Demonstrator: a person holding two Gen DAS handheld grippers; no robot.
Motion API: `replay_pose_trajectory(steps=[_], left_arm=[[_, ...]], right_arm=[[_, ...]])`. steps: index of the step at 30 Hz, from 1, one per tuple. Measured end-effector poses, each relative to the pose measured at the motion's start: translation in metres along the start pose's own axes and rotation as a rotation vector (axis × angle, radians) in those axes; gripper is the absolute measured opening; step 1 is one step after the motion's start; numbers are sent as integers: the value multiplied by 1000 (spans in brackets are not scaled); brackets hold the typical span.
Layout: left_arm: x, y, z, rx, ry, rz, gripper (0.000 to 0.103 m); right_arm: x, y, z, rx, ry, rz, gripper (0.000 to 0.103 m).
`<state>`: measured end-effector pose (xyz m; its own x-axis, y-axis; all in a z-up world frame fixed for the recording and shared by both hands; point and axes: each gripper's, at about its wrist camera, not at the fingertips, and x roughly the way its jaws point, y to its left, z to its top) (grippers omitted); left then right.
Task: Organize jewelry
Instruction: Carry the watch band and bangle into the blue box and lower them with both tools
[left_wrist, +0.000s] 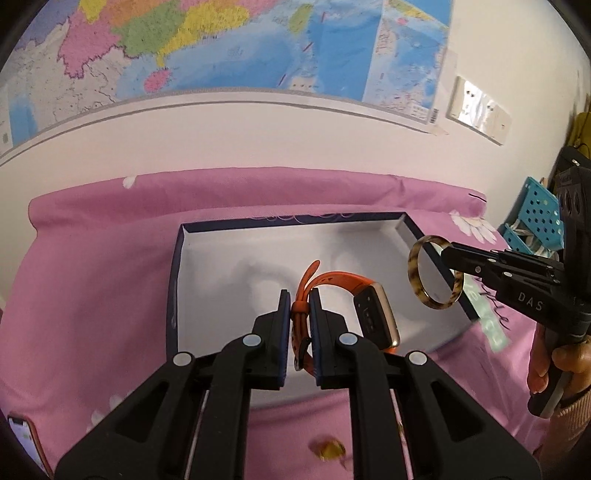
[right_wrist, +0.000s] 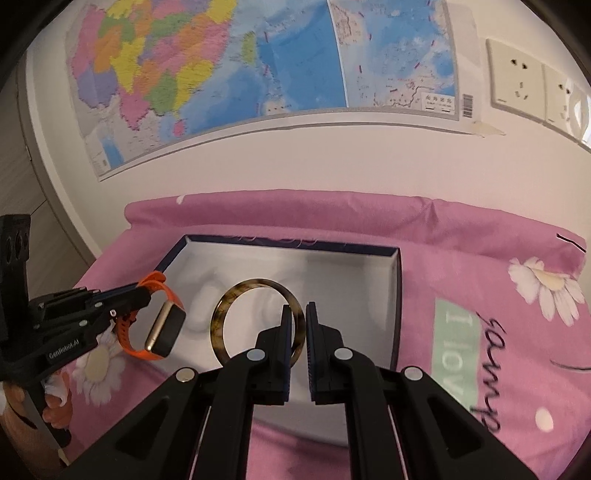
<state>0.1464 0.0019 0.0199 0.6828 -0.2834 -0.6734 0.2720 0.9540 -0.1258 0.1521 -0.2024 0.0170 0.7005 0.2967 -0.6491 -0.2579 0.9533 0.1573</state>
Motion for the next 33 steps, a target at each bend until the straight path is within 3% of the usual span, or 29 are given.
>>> replay_pose_trajectory(steps=[22, 33], left_arm=[[95, 14, 40, -42, 129, 63, 11], [112, 14, 45, -91, 164, 76, 16]], right_arm=[[111, -17, 44, 64, 202, -66, 6], [111, -5, 47, 43, 187, -110, 11]])
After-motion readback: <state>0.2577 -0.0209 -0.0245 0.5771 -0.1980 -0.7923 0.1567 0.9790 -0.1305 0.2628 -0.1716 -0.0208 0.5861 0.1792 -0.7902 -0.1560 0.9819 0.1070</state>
